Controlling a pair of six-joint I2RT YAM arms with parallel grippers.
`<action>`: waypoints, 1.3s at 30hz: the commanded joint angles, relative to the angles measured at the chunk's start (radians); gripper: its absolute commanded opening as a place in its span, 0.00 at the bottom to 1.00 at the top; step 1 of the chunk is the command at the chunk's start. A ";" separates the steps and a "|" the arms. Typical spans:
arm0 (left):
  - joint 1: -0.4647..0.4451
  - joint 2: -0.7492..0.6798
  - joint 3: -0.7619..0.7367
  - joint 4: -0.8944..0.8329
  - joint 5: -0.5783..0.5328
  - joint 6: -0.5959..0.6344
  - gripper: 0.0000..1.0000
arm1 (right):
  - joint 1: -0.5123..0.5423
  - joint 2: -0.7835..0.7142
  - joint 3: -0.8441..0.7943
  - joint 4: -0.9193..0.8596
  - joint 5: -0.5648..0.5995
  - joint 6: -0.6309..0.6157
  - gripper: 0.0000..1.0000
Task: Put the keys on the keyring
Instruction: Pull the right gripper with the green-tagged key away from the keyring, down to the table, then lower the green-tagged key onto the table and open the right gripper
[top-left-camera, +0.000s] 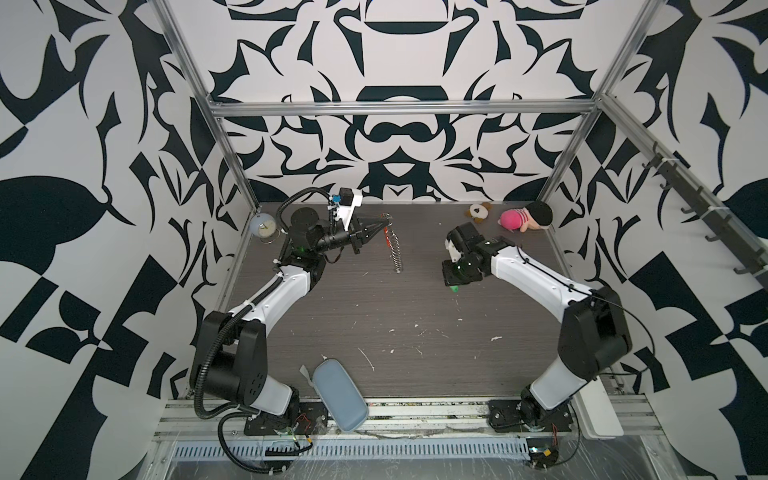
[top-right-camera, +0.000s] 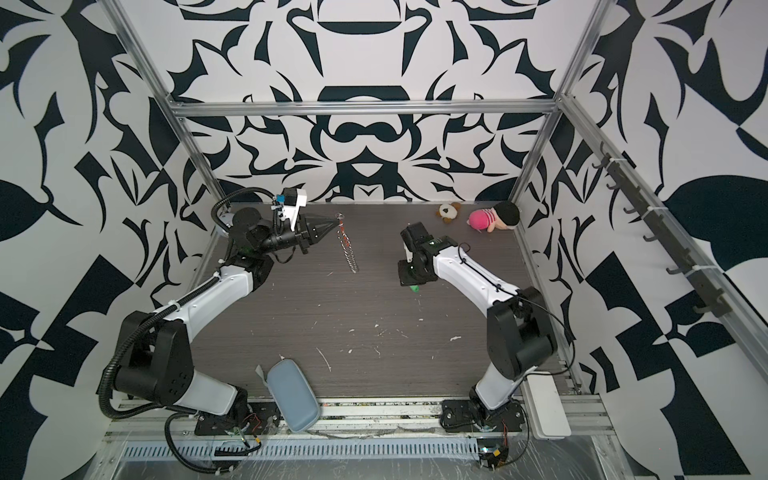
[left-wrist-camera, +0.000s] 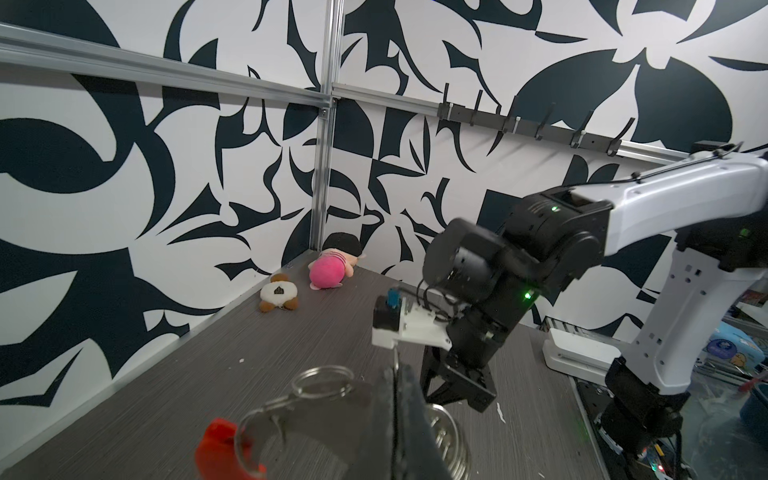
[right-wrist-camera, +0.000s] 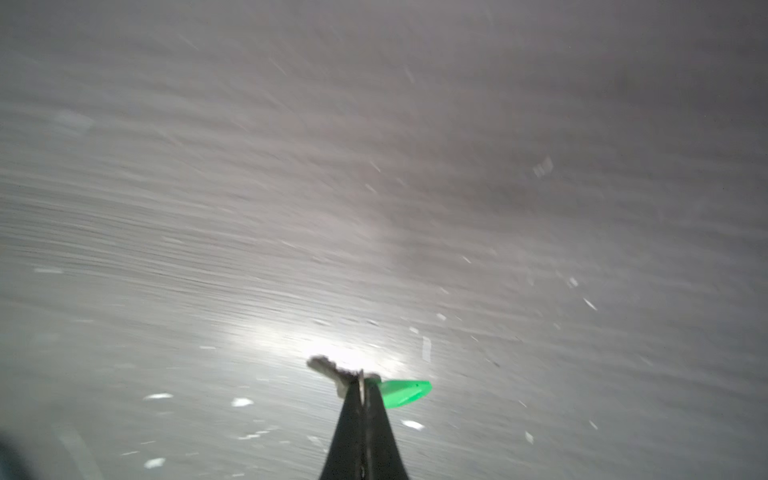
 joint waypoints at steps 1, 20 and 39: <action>0.001 0.003 -0.007 0.013 0.013 0.016 0.00 | 0.019 -0.077 0.005 0.011 0.111 -0.043 0.00; -0.001 -0.014 -0.008 -0.037 0.016 0.044 0.00 | -0.023 0.169 0.073 0.036 0.020 -0.073 0.00; -0.005 -0.016 -0.002 -0.045 0.014 0.036 0.00 | -0.029 0.199 0.072 0.009 -0.007 -0.080 0.01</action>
